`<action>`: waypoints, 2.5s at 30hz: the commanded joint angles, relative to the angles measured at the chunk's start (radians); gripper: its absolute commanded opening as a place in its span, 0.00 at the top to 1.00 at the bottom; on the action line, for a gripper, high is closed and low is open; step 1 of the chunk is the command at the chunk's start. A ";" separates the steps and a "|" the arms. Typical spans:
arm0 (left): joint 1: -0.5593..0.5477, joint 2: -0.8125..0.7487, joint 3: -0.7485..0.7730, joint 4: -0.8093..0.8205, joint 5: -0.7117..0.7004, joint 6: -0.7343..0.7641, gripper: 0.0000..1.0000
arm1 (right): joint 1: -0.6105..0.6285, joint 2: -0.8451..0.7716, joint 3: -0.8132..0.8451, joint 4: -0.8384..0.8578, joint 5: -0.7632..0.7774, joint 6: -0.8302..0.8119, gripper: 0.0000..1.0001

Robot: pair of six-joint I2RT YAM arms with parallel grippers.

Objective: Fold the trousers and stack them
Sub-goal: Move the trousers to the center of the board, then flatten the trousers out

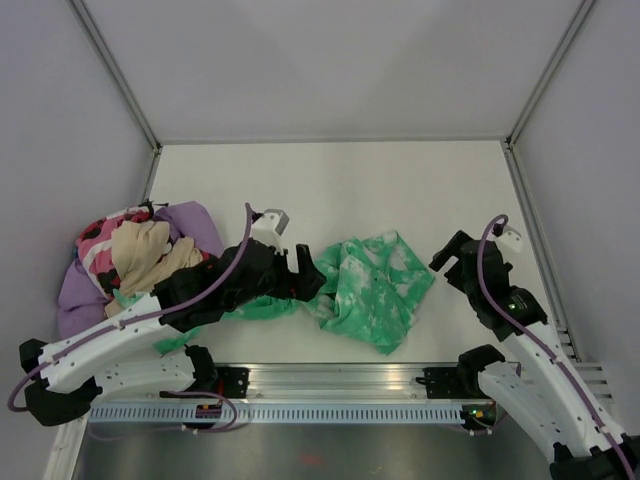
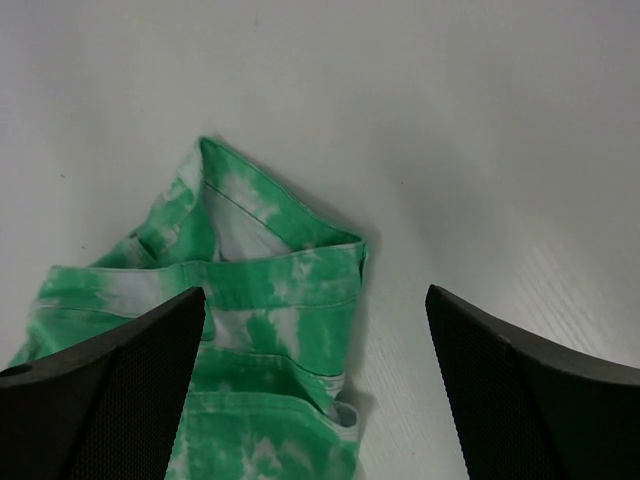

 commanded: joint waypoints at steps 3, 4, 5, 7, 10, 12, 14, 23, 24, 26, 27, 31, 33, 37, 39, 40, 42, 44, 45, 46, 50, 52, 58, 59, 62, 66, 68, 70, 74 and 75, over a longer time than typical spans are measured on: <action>0.001 -0.005 0.095 -0.061 -0.199 -0.003 0.00 | -0.001 0.116 -0.109 0.140 -0.085 0.022 0.02; 0.001 0.017 0.091 -0.038 -0.184 0.000 0.00 | 0.001 0.143 -0.137 0.163 -0.089 0.011 0.02; 0.001 0.029 0.088 -0.026 -0.167 0.006 0.00 | 0.001 0.156 -0.152 0.215 -0.091 0.005 0.02; 0.001 0.073 0.081 0.016 -0.096 0.022 0.00 | 0.001 0.196 -0.184 0.263 -0.094 -0.001 0.02; 0.001 0.156 0.090 0.053 0.010 0.072 0.00 | 0.001 0.263 -0.206 0.340 -0.097 -0.010 0.02; 0.000 0.208 0.123 0.033 0.015 0.091 0.00 | -0.001 0.314 -0.212 0.378 -0.079 -0.018 0.04; -0.001 0.287 0.157 -0.028 -0.002 0.086 0.00 | 0.001 0.344 -0.220 0.413 -0.072 -0.024 0.08; -0.001 0.321 0.055 0.126 0.093 0.086 0.00 | -0.001 0.472 -0.257 0.570 -0.102 -0.023 0.32; -0.001 0.324 0.032 0.151 0.103 0.077 0.00 | 0.001 0.483 -0.255 0.576 -0.103 -0.021 0.35; -0.001 0.338 -0.023 0.188 0.133 0.049 0.02 | 0.001 0.510 -0.249 0.596 -0.127 -0.020 0.42; -0.001 0.356 -0.036 0.209 0.163 0.040 0.04 | 0.001 0.518 -0.243 0.599 -0.135 -0.023 0.52; -0.005 0.382 -0.063 0.203 0.188 0.029 0.19 | 0.001 0.530 -0.154 0.565 -0.145 -0.061 0.84; -0.008 0.371 -0.071 0.198 0.188 0.036 0.35 | 0.001 0.518 -0.084 0.519 -0.129 -0.098 0.99; -0.019 0.312 -0.090 0.223 0.251 0.109 0.98 | 0.001 0.463 0.050 0.446 -0.115 -0.170 1.00; -0.036 0.296 -0.094 0.186 0.292 0.150 0.98 | 0.001 0.421 0.137 0.417 -0.109 -0.208 1.00; -0.043 0.296 -0.111 0.138 0.297 0.154 0.98 | 0.001 0.405 0.163 0.401 -0.108 -0.216 1.00; -0.080 0.289 -0.145 0.116 0.324 0.148 0.98 | 0.001 0.359 0.226 0.394 -0.103 -0.234 1.00; -0.106 0.269 -0.185 0.087 0.309 0.114 0.77 | 0.001 0.307 0.245 0.389 -0.114 -0.242 1.00; -0.114 0.259 -0.189 0.073 0.301 0.088 0.62 | -0.001 0.288 0.245 0.392 -0.126 -0.254 1.00; -0.113 0.249 -0.176 0.038 0.271 0.082 0.23 | 0.001 0.250 0.236 0.406 -0.170 -0.260 1.00; -0.108 0.224 -0.024 -0.073 0.060 0.131 0.00 | 0.001 0.158 0.130 0.472 -0.366 -0.296 1.00; -0.097 0.227 0.070 -0.107 0.003 0.170 0.00 | 0.001 0.122 0.055 0.479 -0.410 -0.287 1.00; 0.018 0.206 0.230 0.090 0.016 0.317 0.00 | 0.001 -0.066 -0.076 0.452 -0.499 -0.239 0.98; 0.050 0.213 0.211 0.147 0.089 0.342 0.00 | 0.001 -0.106 -0.085 0.450 -0.503 -0.236 0.97; 0.235 0.310 0.157 0.304 0.287 0.330 0.00 | 0.001 -0.143 -0.083 0.415 -0.473 -0.245 0.94; 0.352 0.489 0.191 0.318 0.334 0.315 0.02 | 0.001 -0.137 -0.047 0.343 -0.427 -0.251 0.94; 0.351 0.566 0.213 0.335 0.381 0.333 0.02 | 0.001 -0.129 -0.053 0.329 -0.425 -0.234 0.95; 0.351 0.601 0.202 0.386 0.459 0.338 0.03 | 0.001 -0.128 -0.076 0.334 -0.444 -0.204 0.96; 0.351 0.687 0.165 0.517 0.603 0.306 0.04 | 0.001 -0.148 -0.108 0.335 -0.451 -0.176 0.98; 0.351 0.721 0.151 0.533 0.613 0.286 0.05 | 0.001 -0.155 -0.111 0.331 -0.447 -0.175 0.97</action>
